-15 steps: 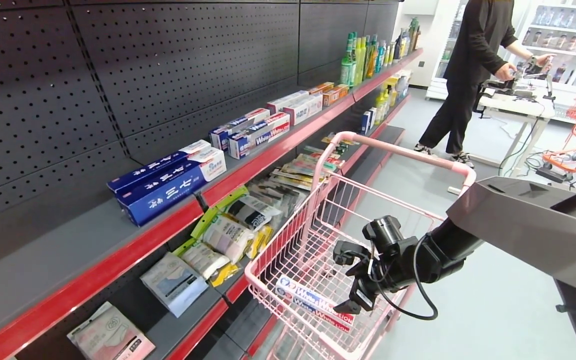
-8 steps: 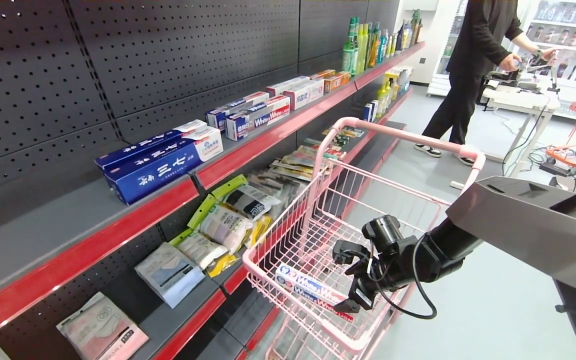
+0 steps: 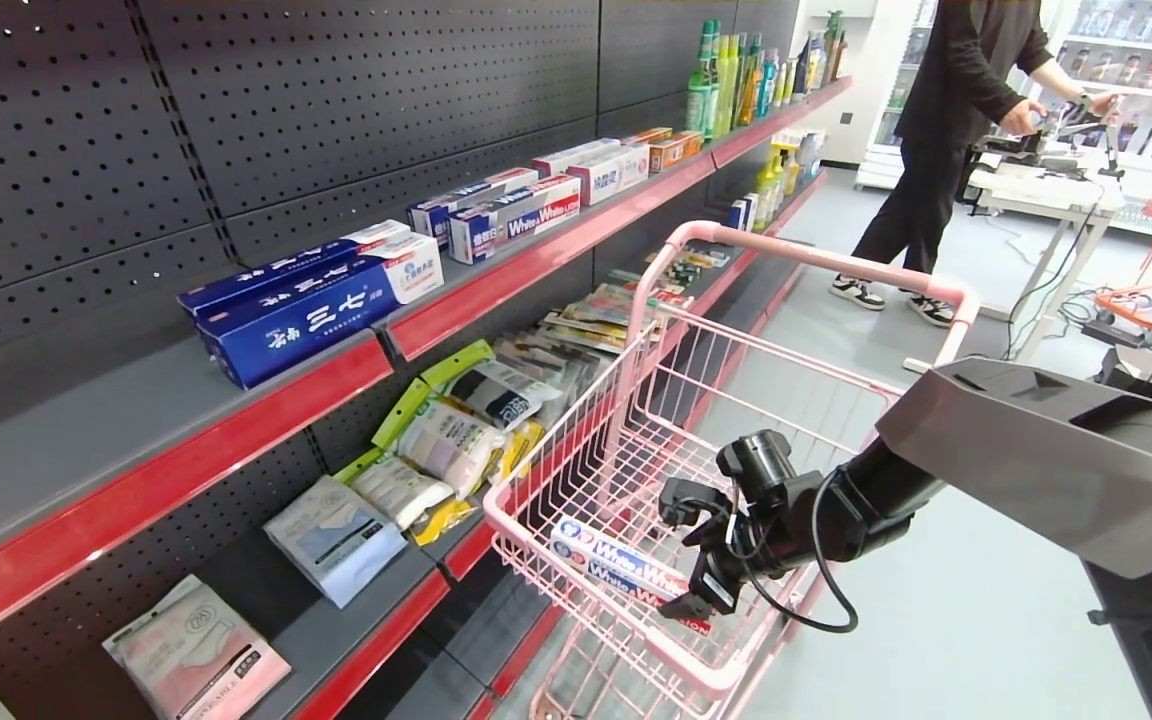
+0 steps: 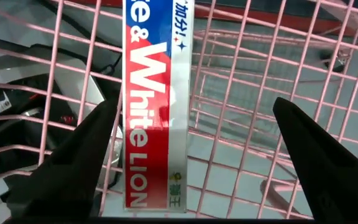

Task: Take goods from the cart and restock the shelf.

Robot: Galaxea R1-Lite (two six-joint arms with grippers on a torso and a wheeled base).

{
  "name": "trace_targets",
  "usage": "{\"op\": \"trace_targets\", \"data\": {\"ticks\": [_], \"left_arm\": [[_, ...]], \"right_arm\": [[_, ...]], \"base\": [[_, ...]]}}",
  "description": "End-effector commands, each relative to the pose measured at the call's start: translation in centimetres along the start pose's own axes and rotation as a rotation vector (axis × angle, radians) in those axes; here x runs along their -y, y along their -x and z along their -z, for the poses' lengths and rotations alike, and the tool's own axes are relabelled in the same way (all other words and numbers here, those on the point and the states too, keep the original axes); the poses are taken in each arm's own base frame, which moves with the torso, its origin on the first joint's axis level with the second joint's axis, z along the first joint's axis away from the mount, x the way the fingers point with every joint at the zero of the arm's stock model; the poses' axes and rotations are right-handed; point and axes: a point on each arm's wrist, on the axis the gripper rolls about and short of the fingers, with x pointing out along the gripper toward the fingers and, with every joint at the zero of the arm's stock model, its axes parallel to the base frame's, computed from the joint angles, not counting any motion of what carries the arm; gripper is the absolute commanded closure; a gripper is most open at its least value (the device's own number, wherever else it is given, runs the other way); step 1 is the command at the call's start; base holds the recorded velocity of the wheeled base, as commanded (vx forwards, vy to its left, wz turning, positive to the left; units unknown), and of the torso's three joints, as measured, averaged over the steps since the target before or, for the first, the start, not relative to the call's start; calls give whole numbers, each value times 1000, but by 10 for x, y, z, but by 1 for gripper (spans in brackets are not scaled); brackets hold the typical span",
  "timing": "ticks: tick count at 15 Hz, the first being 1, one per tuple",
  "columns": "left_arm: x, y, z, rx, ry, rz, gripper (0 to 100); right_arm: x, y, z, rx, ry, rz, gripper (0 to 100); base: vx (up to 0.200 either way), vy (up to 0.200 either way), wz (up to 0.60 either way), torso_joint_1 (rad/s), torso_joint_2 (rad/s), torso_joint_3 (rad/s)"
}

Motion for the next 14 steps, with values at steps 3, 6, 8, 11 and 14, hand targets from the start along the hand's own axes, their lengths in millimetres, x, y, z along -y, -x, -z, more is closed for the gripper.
{"op": "trace_targets", "data": {"ticks": [3,6,8,11,14], "left_arm": [[0,0,0,-1,0,1,0],[0,0,0,-1,0,0,0],[0,0,0,-1,0,0,0],[0,0,0,-1,0,0,0],[0,0,0,-1,0,0,0]], "right_arm": [[3,-13,-1,2,7,-8,0],[-2,-16,-3,-3,16,-23,0],[-5,-19,-6,1,23,-28,0],[-10,-27,-8,-5,33,-39,0],[-8,-28,-5,-12,27,-34,0]], "base": [[0,0,0,0,0,0],[0,0,0,0,0,0],[0,0,0,0,0,0],[0,0,0,0,0,0],[0,0,0,0,0,0]]}}
